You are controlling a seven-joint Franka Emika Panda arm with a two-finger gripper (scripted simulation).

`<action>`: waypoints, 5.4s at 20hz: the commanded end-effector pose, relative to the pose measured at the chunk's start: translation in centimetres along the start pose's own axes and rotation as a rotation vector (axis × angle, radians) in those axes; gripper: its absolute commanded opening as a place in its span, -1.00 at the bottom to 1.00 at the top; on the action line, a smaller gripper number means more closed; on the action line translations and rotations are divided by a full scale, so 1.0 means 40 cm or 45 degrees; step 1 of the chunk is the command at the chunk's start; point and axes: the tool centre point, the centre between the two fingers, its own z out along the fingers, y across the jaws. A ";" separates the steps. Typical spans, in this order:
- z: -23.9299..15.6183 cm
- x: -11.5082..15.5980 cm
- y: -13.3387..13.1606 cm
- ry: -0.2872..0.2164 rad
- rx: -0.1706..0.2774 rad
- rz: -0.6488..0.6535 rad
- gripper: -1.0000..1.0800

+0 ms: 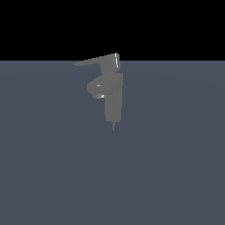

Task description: Turn on the faucet by rotating a designated handle.

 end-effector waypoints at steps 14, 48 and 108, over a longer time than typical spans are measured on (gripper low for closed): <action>0.026 0.170 -0.040 -0.073 0.061 0.392 -1.00; 0.310 0.611 -0.179 -0.240 -0.029 1.511 -1.00; 0.569 0.632 -0.311 -0.200 -0.203 2.149 -1.00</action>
